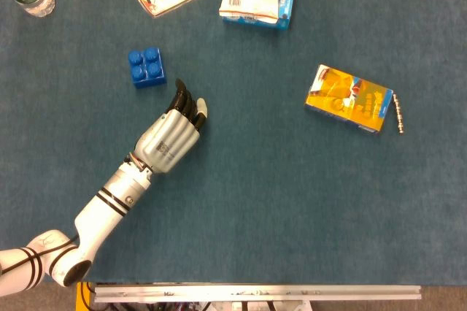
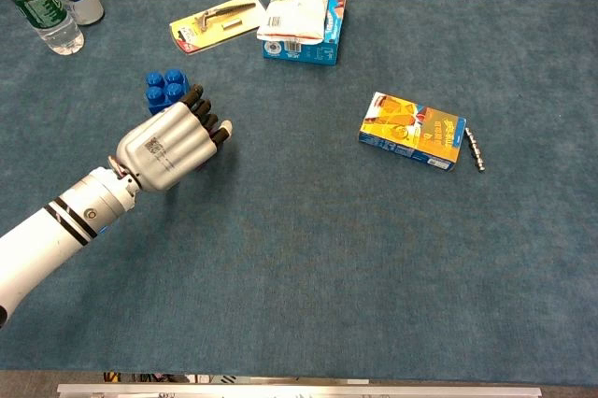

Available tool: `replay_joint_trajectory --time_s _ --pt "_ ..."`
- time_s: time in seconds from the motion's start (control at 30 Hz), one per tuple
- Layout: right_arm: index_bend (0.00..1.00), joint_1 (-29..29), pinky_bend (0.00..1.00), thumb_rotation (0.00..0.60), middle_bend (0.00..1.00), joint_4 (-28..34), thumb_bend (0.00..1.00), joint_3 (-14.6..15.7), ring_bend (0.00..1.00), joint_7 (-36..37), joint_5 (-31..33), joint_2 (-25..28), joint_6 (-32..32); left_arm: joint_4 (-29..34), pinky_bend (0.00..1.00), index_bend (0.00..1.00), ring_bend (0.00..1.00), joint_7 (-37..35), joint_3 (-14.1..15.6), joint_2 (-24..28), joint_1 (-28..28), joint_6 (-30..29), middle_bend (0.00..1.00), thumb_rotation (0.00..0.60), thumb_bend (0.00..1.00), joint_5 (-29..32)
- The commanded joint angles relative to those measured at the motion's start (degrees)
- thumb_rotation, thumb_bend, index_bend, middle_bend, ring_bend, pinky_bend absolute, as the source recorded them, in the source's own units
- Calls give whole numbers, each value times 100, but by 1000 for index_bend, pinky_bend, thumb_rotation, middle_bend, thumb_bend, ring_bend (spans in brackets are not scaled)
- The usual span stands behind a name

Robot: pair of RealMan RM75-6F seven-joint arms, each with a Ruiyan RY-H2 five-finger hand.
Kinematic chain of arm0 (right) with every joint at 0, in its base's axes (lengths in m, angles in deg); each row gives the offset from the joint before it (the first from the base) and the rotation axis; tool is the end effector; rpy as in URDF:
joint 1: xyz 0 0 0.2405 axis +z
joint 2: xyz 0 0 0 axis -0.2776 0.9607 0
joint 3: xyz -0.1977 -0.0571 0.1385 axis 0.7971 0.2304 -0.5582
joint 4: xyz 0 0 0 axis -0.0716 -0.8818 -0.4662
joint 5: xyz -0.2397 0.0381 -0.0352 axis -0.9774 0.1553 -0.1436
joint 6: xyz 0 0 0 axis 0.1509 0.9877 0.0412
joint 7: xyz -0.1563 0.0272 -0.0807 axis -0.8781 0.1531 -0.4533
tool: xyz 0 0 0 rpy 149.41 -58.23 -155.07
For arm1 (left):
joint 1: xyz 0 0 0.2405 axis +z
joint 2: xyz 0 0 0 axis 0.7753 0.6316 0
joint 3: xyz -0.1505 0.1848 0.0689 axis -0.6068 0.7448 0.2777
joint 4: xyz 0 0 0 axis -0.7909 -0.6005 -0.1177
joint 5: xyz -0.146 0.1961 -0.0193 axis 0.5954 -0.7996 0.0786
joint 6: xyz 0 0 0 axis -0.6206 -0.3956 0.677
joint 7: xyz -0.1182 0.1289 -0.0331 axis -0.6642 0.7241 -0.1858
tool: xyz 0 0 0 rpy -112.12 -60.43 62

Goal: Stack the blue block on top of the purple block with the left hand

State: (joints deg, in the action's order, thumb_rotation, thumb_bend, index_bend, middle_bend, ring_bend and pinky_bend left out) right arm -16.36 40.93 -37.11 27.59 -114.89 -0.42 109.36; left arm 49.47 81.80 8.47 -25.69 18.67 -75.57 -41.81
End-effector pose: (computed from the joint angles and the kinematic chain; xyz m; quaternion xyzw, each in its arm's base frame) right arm -0.3409 -0.1887 0.1853 0.5699 -0.3811 0.4158 0.5976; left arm -0.1670 0.2898 -0.1150 -0.8309 0.1207 -0.1961 0.5066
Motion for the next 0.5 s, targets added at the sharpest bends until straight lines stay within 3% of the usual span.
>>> replay_joint_trajectory --time_s 0.03,0.27,0.5 --pt "506 3 481 600 531 2 280 1 455 -1 -1 -1 -6 339 201 193 266 -21 -73 156 46 -53 374 600 171 66" --pt "506 1 481 600 531 12 280 6 455 -4 -19 4 2 946 182 199 266 -1006 -208 789 -141 221 356 600 171 142" --pt "506 8 481 600 531 57 280 15 455 -43 -43 13 -7 1356 182 207 266 -2352 -621 1344 -176 433 333 600 171 774"
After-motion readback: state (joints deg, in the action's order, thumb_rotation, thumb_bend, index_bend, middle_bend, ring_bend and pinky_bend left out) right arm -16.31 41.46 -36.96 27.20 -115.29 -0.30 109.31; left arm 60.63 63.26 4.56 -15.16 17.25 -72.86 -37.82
